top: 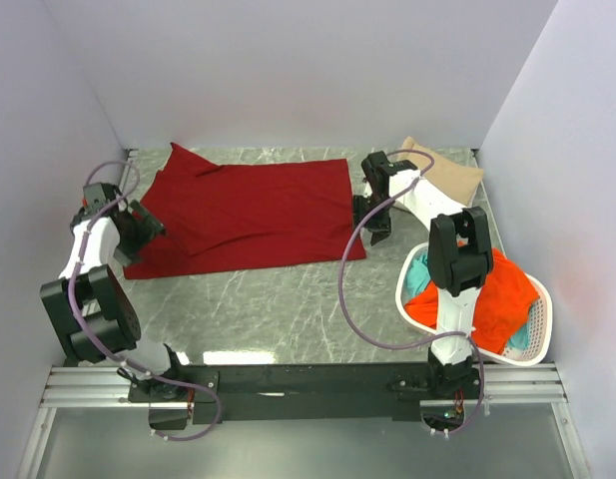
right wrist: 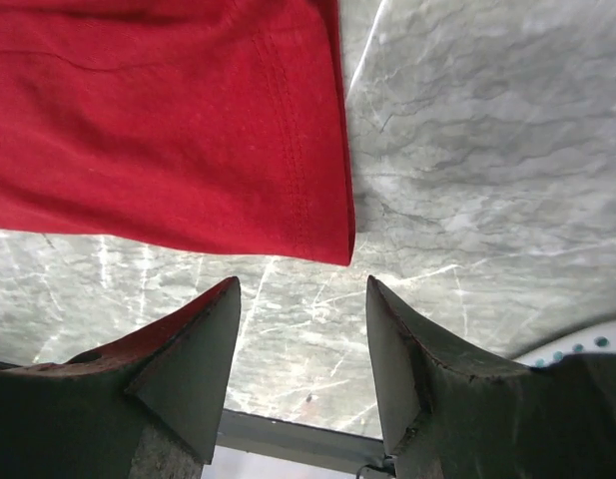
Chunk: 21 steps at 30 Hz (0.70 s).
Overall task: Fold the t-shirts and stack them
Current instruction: Fold the tshirt
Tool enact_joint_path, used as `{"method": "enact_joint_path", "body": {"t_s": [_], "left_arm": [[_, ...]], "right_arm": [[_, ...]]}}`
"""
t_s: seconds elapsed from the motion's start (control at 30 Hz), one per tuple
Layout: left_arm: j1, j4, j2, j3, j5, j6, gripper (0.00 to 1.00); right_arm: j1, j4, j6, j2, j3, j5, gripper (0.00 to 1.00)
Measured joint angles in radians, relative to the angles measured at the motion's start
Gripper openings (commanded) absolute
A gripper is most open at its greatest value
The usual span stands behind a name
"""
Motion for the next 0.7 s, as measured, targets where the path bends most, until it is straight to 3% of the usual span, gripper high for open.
{"method": "enact_joint_path", "body": {"t_s": [0.4, 0.7], "left_arm": [[0.055, 0.041, -0.007, -0.209, 0.006, 0.000, 0.88], [0.116, 0.105, 0.042, -0.237, 0.044, 0.000, 0.87]], "right_arm": [[0.000, 0.108, 0.015, -0.004, -0.131, -0.020, 0.55], [0.000, 0.148, 0.018, 0.000, -0.182, -0.022, 0.40]]}}
